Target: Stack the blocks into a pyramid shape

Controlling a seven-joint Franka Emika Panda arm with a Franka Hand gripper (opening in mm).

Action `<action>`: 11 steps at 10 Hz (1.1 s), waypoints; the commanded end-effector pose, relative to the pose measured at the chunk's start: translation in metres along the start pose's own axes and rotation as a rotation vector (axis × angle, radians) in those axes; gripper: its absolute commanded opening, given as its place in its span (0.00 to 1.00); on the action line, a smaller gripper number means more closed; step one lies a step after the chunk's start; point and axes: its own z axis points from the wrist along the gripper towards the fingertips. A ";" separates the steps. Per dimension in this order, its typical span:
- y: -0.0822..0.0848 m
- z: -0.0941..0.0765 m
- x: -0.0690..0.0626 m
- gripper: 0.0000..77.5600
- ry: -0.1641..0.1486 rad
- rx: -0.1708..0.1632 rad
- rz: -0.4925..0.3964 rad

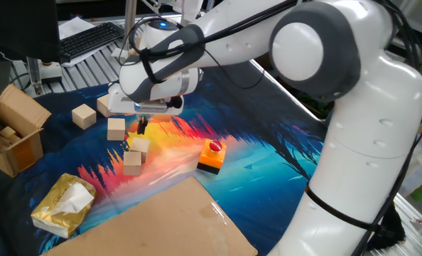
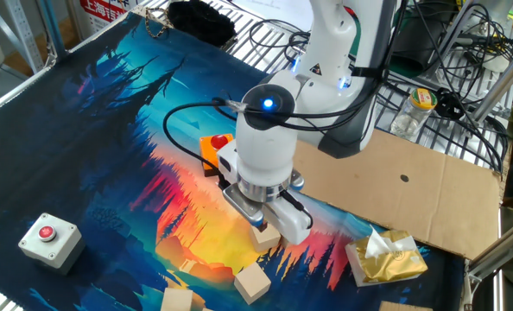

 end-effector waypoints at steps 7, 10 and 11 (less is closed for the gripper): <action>0.004 0.006 -0.002 0.00 -0.016 -0.006 0.002; 0.004 0.006 -0.002 0.00 -0.013 -0.006 0.014; 0.004 0.006 -0.002 0.00 -0.004 0.000 0.030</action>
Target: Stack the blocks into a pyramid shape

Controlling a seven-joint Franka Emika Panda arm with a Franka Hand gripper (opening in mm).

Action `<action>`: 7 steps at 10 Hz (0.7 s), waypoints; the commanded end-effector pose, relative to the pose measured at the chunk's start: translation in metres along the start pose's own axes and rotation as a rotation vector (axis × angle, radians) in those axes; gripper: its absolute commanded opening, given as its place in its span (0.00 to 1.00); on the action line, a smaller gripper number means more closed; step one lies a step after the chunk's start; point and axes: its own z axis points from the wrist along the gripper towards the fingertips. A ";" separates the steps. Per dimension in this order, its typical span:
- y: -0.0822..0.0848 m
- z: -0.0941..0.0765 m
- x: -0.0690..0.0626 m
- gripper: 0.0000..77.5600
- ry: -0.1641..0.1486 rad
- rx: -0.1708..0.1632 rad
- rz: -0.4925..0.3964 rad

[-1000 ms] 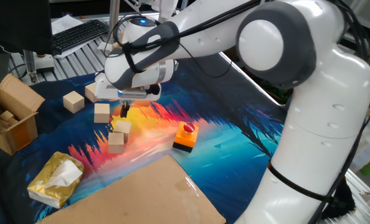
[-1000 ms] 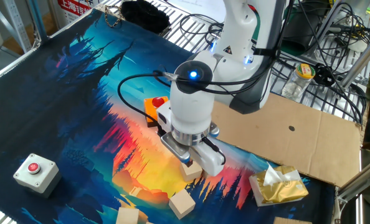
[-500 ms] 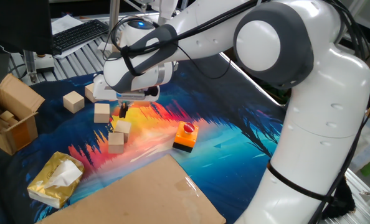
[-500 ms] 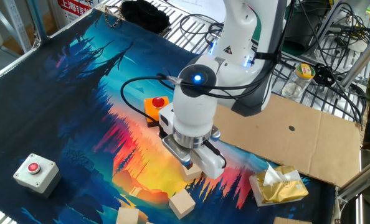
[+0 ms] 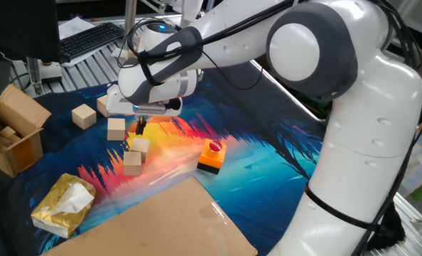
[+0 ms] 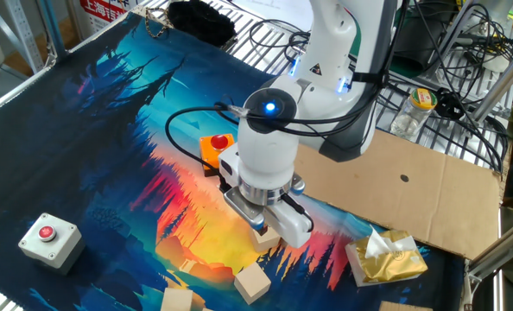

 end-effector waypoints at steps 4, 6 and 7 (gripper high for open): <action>0.000 -0.001 -0.001 0.00 0.018 0.012 0.048; -0.001 0.000 0.002 0.00 0.018 0.011 0.059; -0.001 0.000 0.003 0.00 0.018 0.011 0.063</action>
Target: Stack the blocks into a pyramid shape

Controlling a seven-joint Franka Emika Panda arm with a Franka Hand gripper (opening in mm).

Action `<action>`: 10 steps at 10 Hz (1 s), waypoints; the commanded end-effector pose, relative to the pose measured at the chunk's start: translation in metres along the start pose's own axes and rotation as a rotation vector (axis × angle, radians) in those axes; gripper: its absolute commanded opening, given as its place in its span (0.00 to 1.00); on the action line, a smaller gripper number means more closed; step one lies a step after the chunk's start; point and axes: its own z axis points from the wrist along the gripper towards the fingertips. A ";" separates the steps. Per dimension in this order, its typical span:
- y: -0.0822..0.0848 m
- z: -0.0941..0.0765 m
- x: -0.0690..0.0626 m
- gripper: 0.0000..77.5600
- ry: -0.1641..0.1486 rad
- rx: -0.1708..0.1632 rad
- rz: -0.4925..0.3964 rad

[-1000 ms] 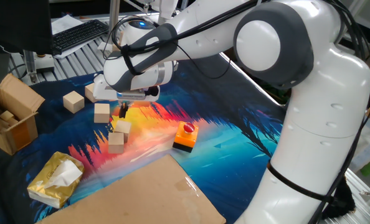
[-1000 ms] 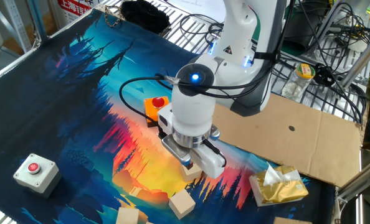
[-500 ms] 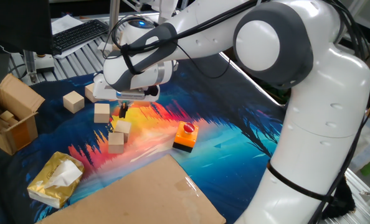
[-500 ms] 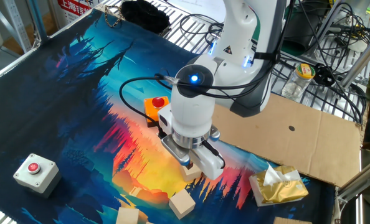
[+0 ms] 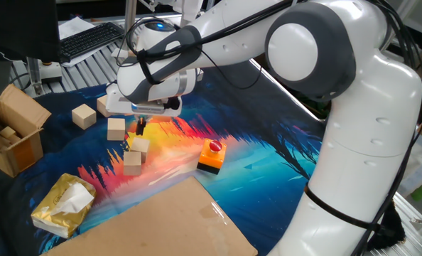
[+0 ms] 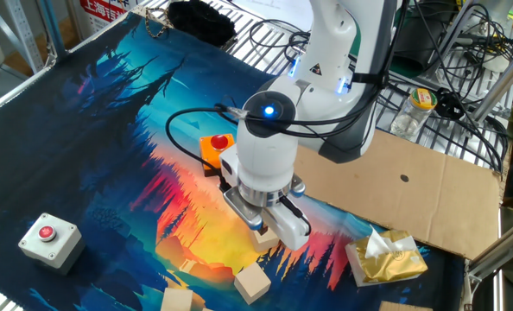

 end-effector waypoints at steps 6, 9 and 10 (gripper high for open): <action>-0.006 0.009 0.016 0.00 -0.009 0.009 0.034; -0.005 0.009 0.017 0.00 -0.014 0.028 0.064; -0.005 0.009 0.017 0.00 -0.016 0.027 0.066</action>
